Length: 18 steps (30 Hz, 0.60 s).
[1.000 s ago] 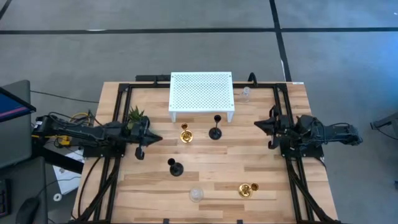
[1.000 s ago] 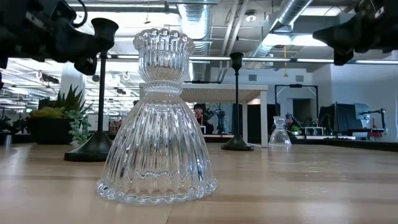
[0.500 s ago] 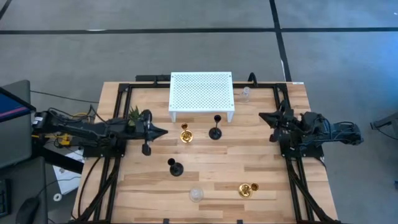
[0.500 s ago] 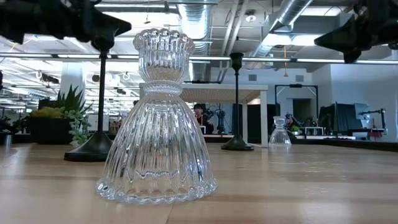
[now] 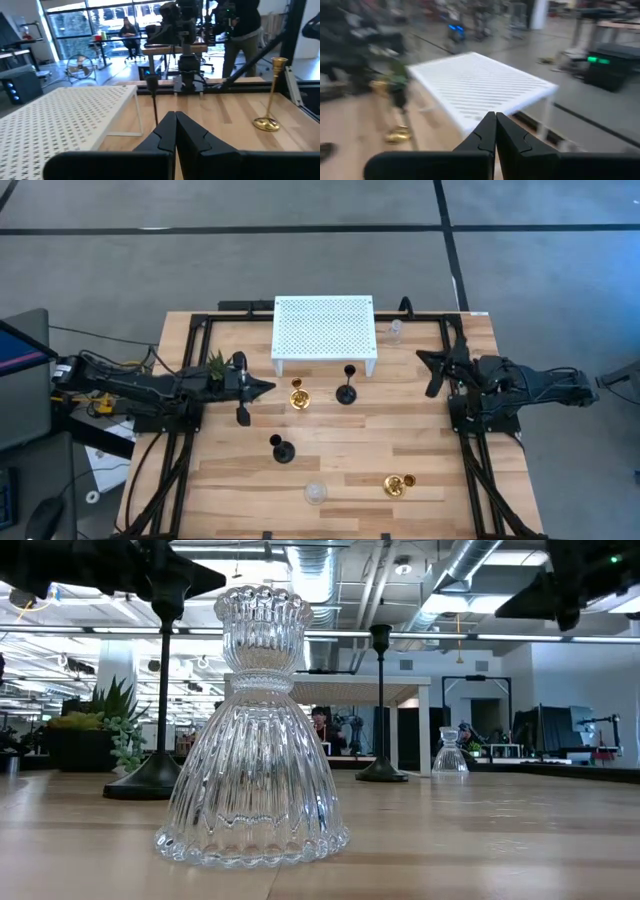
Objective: Pick & Place candle stick holders
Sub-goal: Put the top transparent glass candle holder on the shelf
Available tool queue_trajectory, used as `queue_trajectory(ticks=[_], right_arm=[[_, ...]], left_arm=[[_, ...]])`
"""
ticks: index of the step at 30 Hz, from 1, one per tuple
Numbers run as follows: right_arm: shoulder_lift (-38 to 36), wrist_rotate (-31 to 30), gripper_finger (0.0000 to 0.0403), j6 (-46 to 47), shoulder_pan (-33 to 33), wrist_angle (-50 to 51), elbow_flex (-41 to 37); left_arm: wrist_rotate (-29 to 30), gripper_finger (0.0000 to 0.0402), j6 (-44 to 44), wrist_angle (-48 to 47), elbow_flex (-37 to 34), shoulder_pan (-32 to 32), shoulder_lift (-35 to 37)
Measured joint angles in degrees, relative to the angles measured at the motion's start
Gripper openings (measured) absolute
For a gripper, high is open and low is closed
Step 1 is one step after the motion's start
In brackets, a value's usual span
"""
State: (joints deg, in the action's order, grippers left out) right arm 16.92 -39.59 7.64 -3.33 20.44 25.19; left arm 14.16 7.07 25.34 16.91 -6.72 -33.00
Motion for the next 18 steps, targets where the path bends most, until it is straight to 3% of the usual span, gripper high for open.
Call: queue_trajectory(ticks=[7, 12, 18], right_arm=[[10.9, -8.4, 0.0, 4.8, 0.8, 4.0, 4.9], [16.2, -5.4, 0.0, 11.3, 3.5, 3.8, 4.9], [21.0, -2.0, 0.0, 8.7, 7.3, 4.1, 4.9]], left_arm=[[0.0, 0.0005, 0.0, 0.0, 0.0, 0.0, 0.0], [0.0, 0.0006, 0.0, 0.0, 0.0, 0.0, -0.1], [0.0, 0.0007, 0.0, 0.0, 0.0, 0.0, -0.1]])
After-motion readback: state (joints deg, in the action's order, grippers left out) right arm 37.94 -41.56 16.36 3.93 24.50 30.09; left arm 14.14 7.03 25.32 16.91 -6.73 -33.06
